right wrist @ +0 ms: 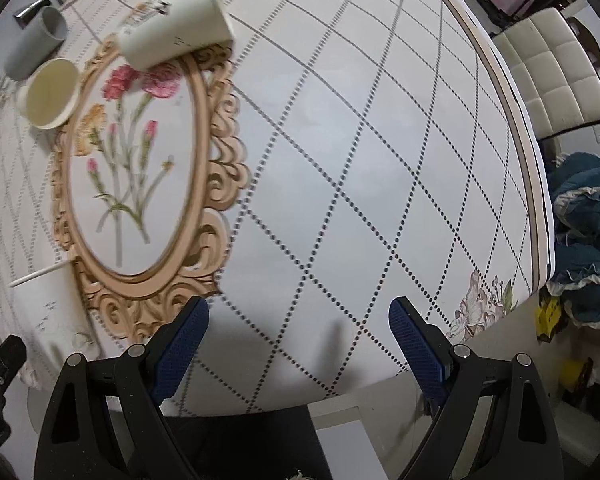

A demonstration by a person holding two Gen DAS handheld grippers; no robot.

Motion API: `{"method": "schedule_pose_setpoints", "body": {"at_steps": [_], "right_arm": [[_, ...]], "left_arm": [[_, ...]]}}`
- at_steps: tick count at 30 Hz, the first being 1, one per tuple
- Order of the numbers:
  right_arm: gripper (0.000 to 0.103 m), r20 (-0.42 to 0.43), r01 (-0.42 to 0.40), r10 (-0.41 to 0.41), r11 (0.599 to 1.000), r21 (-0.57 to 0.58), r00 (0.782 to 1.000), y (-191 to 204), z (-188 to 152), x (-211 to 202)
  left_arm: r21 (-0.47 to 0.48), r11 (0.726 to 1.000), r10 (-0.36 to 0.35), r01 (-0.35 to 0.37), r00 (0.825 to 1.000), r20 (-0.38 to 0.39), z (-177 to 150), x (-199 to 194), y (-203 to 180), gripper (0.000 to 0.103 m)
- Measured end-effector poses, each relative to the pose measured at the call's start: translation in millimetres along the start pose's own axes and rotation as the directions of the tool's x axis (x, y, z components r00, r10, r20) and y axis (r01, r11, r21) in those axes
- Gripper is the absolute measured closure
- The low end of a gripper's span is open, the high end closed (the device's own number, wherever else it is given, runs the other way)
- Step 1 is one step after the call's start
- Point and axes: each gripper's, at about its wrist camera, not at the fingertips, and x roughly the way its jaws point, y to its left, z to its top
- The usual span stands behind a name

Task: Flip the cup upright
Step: 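Lift the white cup with the left gripper and carry it toward the right gripper, then close the right gripper on the white cup while the left gripper opens and withdraws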

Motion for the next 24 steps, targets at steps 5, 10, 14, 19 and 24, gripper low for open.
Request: {"method": "schedule_pose_setpoints", "body": {"at_steps": [5,10,14,19,24], "right_arm": [[0.010,0.036,-0.035,0.037,0.998,-0.049,0.999,28.8,-0.7,-25.2],[0.010,0.048,-0.063,0.070,0.989,-0.130,0.996,77.9,-7.5,-39.0],[0.010,0.045,-0.060,0.069,0.980,-0.187,0.997,117.1,-19.7,-38.7],[0.010,0.018,-0.064,0.070,0.973,-0.223,0.997,155.8,-28.4,-32.3],[0.010,-0.031,-0.064,0.058,0.968,-0.242,0.998,189.3,-34.9,-16.6]], "left_arm": [[-0.062,0.996,0.072,-0.069,0.996,0.049,-4.0,-5.2,38.9,0.003],[-0.114,0.981,0.162,-0.154,0.985,0.067,-4.0,4.5,79.5,0.003],[-0.121,0.973,0.205,-0.196,0.976,0.072,-6.8,15.7,108.8,0.001],[-0.121,0.974,0.200,-0.192,0.978,0.058,-9.1,33.6,133.0,0.000],[-0.119,0.978,0.174,-0.170,0.984,0.022,-10.4,52.0,147.8,0.000]]}}
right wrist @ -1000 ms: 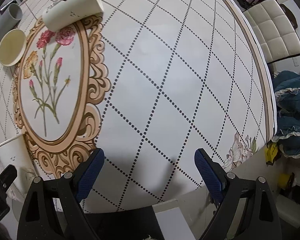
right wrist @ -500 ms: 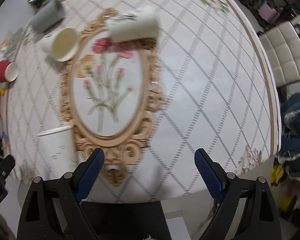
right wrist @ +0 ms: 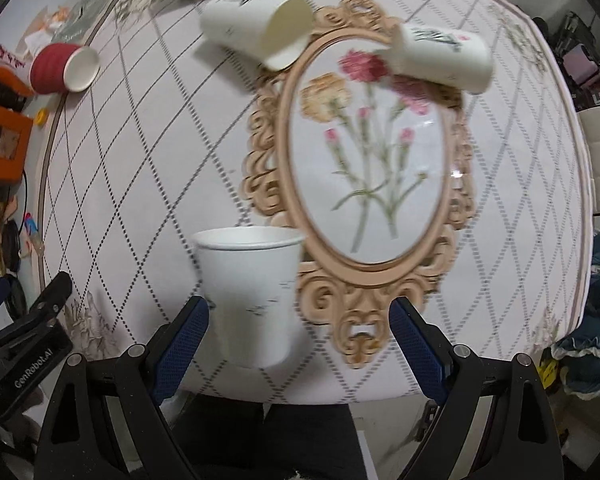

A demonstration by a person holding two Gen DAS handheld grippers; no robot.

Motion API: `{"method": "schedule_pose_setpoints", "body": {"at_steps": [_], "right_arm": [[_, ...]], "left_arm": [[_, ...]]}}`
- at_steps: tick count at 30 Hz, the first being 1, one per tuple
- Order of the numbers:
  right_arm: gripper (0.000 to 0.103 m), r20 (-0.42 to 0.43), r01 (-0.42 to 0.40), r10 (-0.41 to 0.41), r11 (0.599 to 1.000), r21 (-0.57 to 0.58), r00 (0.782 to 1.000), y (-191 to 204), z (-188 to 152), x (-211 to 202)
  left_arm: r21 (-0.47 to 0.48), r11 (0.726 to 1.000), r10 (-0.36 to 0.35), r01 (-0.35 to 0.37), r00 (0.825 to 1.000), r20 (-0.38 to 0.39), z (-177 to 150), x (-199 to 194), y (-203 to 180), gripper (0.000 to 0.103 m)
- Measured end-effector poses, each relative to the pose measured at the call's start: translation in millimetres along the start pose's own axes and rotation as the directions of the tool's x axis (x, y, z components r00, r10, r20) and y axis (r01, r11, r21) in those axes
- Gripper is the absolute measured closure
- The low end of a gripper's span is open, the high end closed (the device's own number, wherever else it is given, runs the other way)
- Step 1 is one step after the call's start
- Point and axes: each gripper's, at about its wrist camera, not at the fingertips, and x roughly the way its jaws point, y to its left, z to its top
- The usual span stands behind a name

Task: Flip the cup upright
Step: 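Close the right gripper on the white cup while the left gripper opens and withdraws, then rotate the held white cup with the right gripper so its rim faces up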

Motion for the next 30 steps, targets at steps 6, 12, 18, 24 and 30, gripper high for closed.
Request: {"method": "schedule_pose_setpoints", "body": {"at_steps": [6,12,18,24,30], "right_arm": [[0.019,-0.073,-0.050,0.047,0.998,-0.034,0.996,23.8,0.1,24.3],[0.040,-0.096,-0.059,0.058,0.998,-0.011,0.994,28.2,-3.2,35.7],[0.041,-0.038,-0.094,0.095,0.995,0.035,0.995,18.5,-4.1,27.4],[0.041,0.120,-0.179,0.168,0.980,0.091,0.978,-4.1,9.5,2.9],[0.041,0.395,-0.158,0.111,0.983,0.088,0.912,-7.9,27.7,-18.8]], "left_arm": [[0.009,0.999,-0.033,0.034,0.999,-0.042,-0.9,18.6,6.7,0.000],[0.029,0.998,-0.051,0.053,0.997,-0.065,1.3,27.7,7.3,0.000],[0.034,0.997,-0.064,0.068,0.993,-0.100,7.3,35.6,6.8,0.000],[0.014,0.993,-0.112,0.115,0.984,-0.137,27.8,44.5,6.3,0.000],[0.017,0.989,-0.144,0.148,0.979,-0.147,52.2,55.3,-4.4,0.000]]}}
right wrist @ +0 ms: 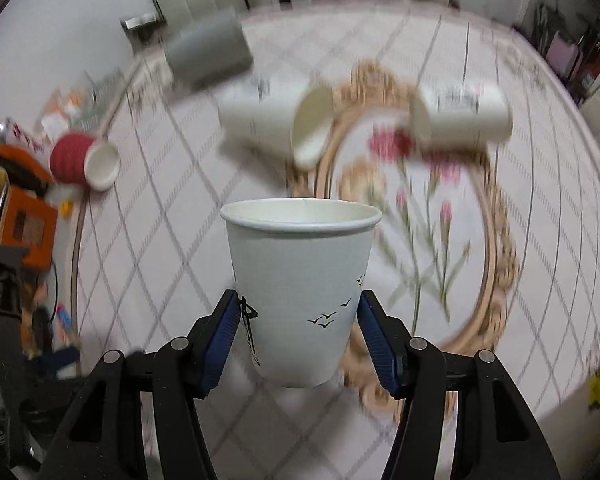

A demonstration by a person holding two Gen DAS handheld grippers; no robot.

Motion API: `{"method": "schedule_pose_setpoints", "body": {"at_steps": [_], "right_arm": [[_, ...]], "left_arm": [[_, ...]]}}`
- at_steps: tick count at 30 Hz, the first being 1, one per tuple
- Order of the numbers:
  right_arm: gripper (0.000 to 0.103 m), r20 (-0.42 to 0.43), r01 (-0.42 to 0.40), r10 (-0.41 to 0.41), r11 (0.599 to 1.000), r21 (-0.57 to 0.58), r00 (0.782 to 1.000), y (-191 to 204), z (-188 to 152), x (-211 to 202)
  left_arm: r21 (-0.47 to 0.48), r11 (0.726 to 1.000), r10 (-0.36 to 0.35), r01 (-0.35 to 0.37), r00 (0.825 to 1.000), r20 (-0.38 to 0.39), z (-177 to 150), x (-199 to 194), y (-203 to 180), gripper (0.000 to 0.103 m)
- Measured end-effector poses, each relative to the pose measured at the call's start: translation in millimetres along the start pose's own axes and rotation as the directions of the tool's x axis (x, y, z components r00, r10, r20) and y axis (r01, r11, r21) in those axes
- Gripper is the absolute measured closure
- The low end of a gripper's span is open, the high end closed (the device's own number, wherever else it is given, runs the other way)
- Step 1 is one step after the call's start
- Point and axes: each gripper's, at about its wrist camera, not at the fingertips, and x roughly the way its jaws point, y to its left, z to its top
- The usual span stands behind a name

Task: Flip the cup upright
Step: 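Rotate the held white cup with the right gripper so its rim faces up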

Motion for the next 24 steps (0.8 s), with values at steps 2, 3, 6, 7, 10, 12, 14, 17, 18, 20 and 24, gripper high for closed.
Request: {"method": "schedule_pose_setpoints", "body": {"at_steps": [2,3,6,7,10,12,14,17,18,20,24], "right_arm": [[0.041,0.097,0.039,-0.038,0.999,-0.016,0.995,4.4,4.0,7.4],[0.041,0.137,0.060,-0.056,0.998,-0.024,0.989,4.3,3.3,11.4],[0.041,0.204,0.084,-0.076,0.996,-0.029,0.976,5.2,-1.3,24.7],[0.041,0.214,0.092,-0.083,0.995,-0.033,0.973,4.7,-1.9,32.0],[0.041,0.274,0.106,-0.084,0.992,-0.065,0.958,6.7,-14.4,32.8],[0.040,0.279,0.108,-0.084,0.991,-0.073,0.956,6.8,-20.9,31.3],[0.040,0.268,0.104,-0.082,0.992,-0.070,0.960,5.2,-24.6,29.4],[0.039,0.248,0.104,-0.087,0.993,-0.055,0.965,2.9,-33.3,26.6],[0.039,0.237,0.105,-0.090,0.993,-0.050,0.967,1.7,-34.6,27.6],[0.039,0.213,0.088,-0.078,0.995,-0.041,0.974,-1.1,-40.5,27.2],[0.019,0.183,0.091,-0.084,0.995,-0.028,0.980,-4.8,-48.5,24.5]], "left_arm": [[0.013,1.000,0.011,-0.011,1.000,0.009,6.6,3.8,-3.7,0.000],[0.021,1.000,0.020,-0.021,1.000,0.016,9.9,5.9,-5.8,0.000],[0.038,0.998,0.041,-0.043,0.999,0.031,16.3,12.2,-11.1,0.000],[0.042,0.998,0.046,-0.048,0.998,0.034,17.6,14.3,-13.8,0.000],[0.051,0.997,0.051,-0.053,0.998,0.038,20.1,21.9,-22.4,0.000],[0.062,0.997,0.052,-0.055,0.998,0.045,18.6,24.4,-21.9,0.000],[0.072,0.996,0.056,-0.060,0.997,0.053,11.9,23.4,-26.4,0.000],[0.089,0.994,0.052,-0.057,0.997,0.063,4.5,19.3,-32.5,0.000],[0.093,0.994,0.052,-0.058,0.996,0.068,1.4,17.7,-32.2,0.000],[0.105,0.993,0.053,-0.061,0.996,0.077,-4.3,15.4,-33.5,0.000],[0.109,0.992,0.047,-0.056,0.995,0.090,-24.4,0.2,-38.7,0.000]]}}
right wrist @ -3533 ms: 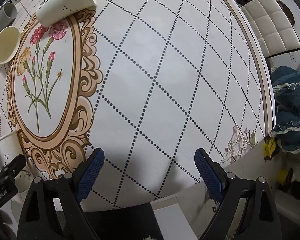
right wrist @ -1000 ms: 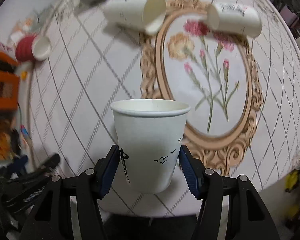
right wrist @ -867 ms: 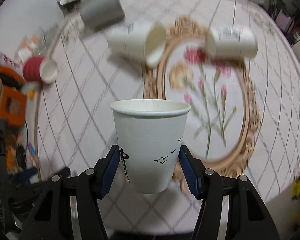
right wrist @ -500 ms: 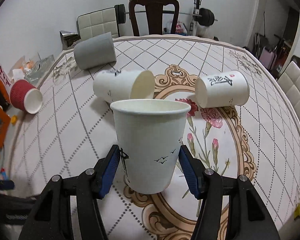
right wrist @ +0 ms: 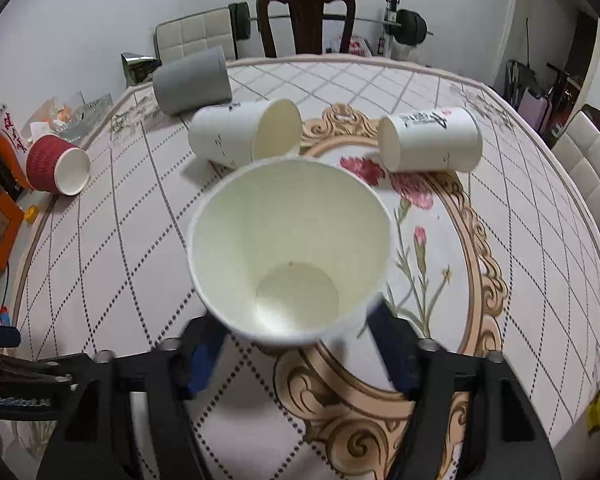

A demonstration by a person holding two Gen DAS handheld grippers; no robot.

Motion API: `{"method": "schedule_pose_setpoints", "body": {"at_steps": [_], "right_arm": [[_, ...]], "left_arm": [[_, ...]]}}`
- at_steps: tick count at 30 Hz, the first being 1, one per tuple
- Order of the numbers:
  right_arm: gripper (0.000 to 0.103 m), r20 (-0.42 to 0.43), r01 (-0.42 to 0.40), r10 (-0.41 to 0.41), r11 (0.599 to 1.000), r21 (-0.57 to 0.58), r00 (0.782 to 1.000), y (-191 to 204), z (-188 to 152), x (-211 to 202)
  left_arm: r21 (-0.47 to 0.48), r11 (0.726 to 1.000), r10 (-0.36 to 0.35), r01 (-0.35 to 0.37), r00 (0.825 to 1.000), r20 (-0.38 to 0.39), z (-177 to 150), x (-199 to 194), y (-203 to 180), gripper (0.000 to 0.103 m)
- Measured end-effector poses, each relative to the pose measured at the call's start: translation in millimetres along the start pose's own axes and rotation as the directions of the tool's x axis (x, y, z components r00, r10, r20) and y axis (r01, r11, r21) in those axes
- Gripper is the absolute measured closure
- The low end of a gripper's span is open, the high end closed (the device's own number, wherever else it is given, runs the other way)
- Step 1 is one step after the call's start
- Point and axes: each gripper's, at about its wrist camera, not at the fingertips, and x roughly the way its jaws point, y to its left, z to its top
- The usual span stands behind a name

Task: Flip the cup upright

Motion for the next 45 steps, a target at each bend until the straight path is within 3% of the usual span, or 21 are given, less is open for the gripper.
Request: {"method": "schedule_pose_setpoints", "body": {"at_steps": [6,9,13,19,24,30,37,41,45], "right_arm": [[0.011,-0.020,0.016,-0.016,1.000,0.005,1.000,-6.1,-8.1,-24.7],[0.002,-0.035,0.032,-0.031,0.999,0.015,0.999,-13.4,-10.9,-48.6],[0.001,-0.033,0.085,-0.085,0.996,0.006,0.996,-24.6,-7.8,-97.6],[0.000,0.031,0.113,-0.112,0.993,-0.031,0.993,-38.4,3.6,-194.7],[0.000,0.063,0.085,-0.083,0.996,-0.033,0.995,-54.5,7.9,-268.1],[0.000,0.104,0.066,-0.062,0.997,-0.032,0.993,-66.5,11.9,-345.0],[0.000,0.139,0.046,-0.038,0.997,-0.056,0.990,-70.0,8.4,-406.0],[0.000,0.162,0.041,-0.030,0.997,-0.063,0.986,-71.3,6.5,-428.1],[0.000,0.173,0.038,-0.027,0.997,-0.063,0.985,-73.0,5.6,-442.0]], "left_arm": [[0.015,1.000,-0.008,0.007,0.999,0.043,-22.5,-24.6,1.6,0.000],[0.013,1.000,-0.010,0.009,0.996,0.084,-40.1,-49.6,2.8,0.000],[0.008,0.999,-0.032,0.031,0.986,0.163,-66.2,-95.8,2.3,0.000],[-0.003,0.998,-0.055,0.059,0.953,0.299,-90.5,-170.5,11.7,0.000],[-0.005,0.997,-0.063,0.071,0.911,0.407,-121.9,-235.4,11.3,0.000],[-0.034,0.996,-0.053,0.079,0.874,0.483,-159.2,-290.6,15.9,0.000],[-0.051,0.995,-0.045,0.087,0.833,0.551,-191.2,-333.9,16.8,0.000],[-0.057,0.994,-0.049,0.098,0.821,0.569,-201.1,-346.0,19.6,0.000],[-0.058,0.994,-0.047,0.096,0.824,0.564,-207.1,-349.7,19.8,0.000]]}}
